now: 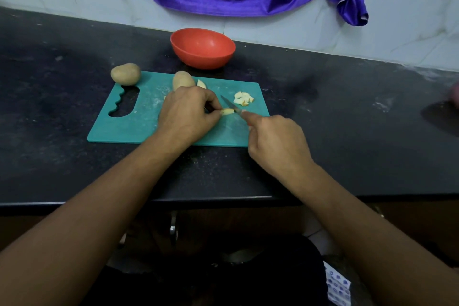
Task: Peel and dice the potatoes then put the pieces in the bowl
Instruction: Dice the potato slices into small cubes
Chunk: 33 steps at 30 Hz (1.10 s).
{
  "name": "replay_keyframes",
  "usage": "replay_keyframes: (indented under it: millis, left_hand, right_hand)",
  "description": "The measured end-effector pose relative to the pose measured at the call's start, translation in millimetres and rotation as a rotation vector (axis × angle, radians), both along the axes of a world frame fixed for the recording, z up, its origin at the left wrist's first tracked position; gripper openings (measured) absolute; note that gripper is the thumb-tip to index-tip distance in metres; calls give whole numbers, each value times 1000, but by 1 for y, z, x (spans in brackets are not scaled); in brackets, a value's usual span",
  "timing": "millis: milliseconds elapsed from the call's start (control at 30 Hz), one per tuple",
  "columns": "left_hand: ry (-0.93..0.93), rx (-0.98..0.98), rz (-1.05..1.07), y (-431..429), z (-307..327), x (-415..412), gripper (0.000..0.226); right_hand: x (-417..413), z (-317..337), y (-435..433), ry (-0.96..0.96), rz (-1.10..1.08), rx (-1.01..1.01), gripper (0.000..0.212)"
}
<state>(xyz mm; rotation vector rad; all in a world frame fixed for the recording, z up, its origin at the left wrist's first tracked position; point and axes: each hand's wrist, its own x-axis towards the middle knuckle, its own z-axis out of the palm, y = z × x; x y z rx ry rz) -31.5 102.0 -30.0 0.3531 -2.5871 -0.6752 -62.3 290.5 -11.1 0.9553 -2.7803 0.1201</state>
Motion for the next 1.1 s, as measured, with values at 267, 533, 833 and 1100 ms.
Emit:
replay_keyframes:
  millis: [267, 533, 833, 1100]
  left_hand:
    - [18, 4, 9, 2, 0, 1, 10]
    - [46, -23, 4, 2, 0, 2, 10]
    - [33, -2, 18, 3, 0, 2, 9]
    - [6, 7, 30, 1, -2, 0, 10]
  right_hand:
    - [-18, 5, -5, -268, -71, -344, 39]
    - [-14, 16, -9, -243, -54, -284, 38]
    - [6, 5, -15, -39, 7, -90, 45]
    - [-3, -3, 9, -164, -40, -244, 42]
